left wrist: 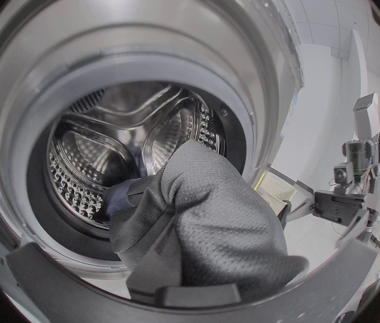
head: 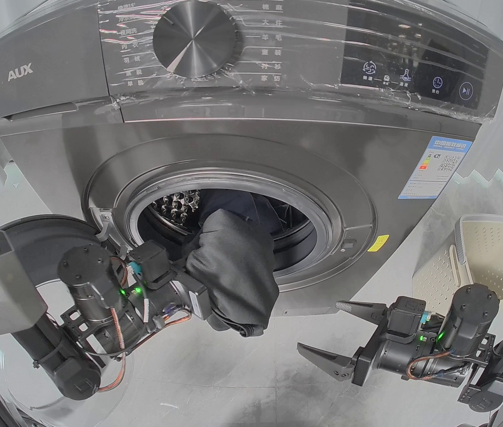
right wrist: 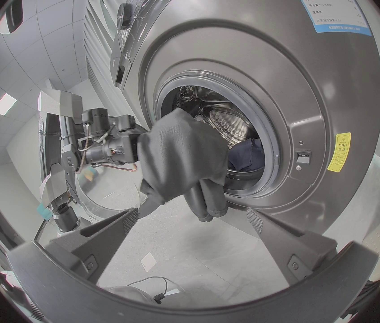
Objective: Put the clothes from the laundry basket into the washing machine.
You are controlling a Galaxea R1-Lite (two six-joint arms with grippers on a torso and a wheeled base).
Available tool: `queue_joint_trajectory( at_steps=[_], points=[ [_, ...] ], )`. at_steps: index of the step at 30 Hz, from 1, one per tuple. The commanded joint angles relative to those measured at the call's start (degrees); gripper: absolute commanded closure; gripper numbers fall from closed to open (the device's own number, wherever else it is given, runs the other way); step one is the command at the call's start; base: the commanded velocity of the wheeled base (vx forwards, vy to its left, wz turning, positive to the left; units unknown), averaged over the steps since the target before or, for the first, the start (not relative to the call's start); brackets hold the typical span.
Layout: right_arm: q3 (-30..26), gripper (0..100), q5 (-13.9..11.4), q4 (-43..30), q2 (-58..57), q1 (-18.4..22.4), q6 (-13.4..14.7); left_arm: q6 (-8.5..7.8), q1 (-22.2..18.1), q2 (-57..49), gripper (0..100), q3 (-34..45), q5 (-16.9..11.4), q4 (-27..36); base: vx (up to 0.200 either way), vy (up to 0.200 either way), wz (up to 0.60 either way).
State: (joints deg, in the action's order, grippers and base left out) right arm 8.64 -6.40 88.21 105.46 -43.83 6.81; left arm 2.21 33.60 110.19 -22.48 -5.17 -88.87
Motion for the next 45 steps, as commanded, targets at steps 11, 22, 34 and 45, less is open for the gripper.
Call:
queue_joint_trajectory(
  at_steps=[11, 22, 34, 45],
  points=[
    [0.1, 0, 1.8, 0.0, -1.0, -3.4, 0.9, 2.89, 0.1, 17.2, 100, -22.6, 3.1, 0.2, 0.0, 0.0, 0.0],
    [0.2, 0, 1.9, 0.0, -1.5, -4.0, 0.9, 2.72, -2.0, 25.6, 100, -37.5, 3.9, 4.0, 0.0, 0.0, 0.0],
    [-0.4, 0, 1.9, 0.0, -0.7, -4.0, 0.9, 2.01, -6.4, 29.8, 100, -52.6, 6.0, 19.0, 0.0, 0.0, 0.0],
    [-0.4, 0, 1.9, 0.0, 0.6, -4.0, 0.9, 2.1, -7.1, 37.2, 100, -68.3, 8.2, 22.9, 0.0, 0.0, 0.0]
  ],
)
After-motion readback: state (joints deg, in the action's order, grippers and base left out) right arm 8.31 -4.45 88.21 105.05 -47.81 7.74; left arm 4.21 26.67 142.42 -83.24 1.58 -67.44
